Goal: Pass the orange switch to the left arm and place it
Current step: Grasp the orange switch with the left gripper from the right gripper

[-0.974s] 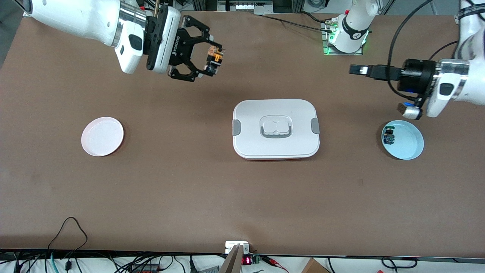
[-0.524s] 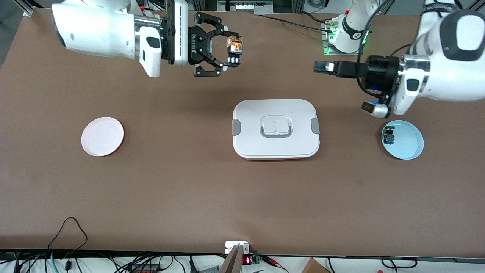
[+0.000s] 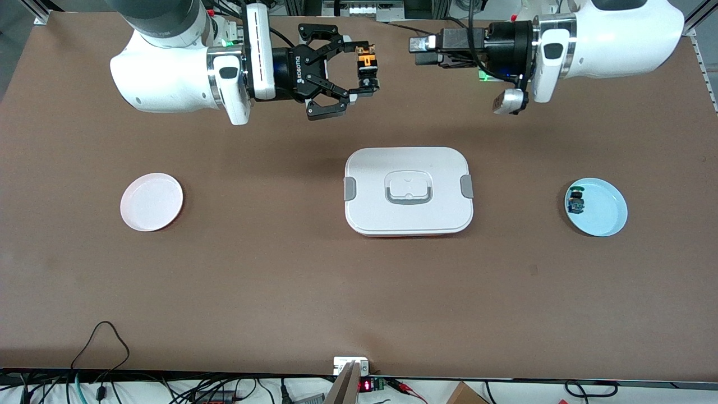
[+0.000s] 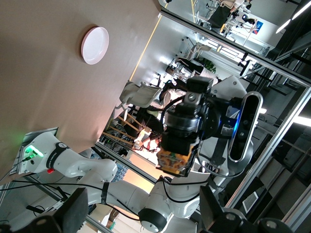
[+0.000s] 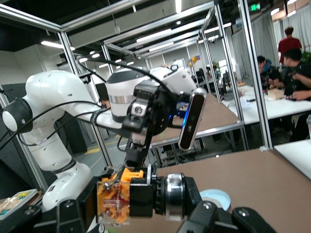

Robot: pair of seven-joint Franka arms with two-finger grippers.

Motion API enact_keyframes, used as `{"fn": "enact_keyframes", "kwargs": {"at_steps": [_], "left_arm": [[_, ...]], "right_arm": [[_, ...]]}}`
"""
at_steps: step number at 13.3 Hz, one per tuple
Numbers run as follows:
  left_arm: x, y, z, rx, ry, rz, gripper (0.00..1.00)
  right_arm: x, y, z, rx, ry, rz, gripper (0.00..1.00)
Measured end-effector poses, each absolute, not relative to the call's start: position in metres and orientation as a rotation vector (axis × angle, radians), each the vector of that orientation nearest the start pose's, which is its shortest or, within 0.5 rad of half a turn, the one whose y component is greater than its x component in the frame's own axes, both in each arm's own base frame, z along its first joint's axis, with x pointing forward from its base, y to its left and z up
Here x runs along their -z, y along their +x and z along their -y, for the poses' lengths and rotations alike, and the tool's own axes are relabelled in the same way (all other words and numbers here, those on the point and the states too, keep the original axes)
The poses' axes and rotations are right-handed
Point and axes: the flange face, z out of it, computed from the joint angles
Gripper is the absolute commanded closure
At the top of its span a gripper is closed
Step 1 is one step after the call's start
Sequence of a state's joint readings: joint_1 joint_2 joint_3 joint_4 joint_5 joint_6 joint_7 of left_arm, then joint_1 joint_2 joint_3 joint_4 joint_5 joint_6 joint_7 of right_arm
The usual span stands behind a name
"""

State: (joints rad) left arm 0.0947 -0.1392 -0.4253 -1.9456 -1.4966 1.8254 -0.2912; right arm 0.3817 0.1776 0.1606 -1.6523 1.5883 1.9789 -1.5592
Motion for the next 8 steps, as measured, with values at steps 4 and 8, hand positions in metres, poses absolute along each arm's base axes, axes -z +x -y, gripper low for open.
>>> {"fn": "enact_keyframes", "kwargs": {"at_steps": [4, 8], "left_arm": [[-0.625, 0.481, 0.272, 0.352, 1.7, -0.38, 0.0], [-0.629, 0.471, 0.308, 0.224, 1.728, -0.345, 0.0]], "right_arm": [[-0.573, 0.527, -0.391, 0.939, -1.264, 1.089, 1.0], [-0.572, 0.517, -0.411, 0.981, -1.281, 1.046, 1.0]]}}
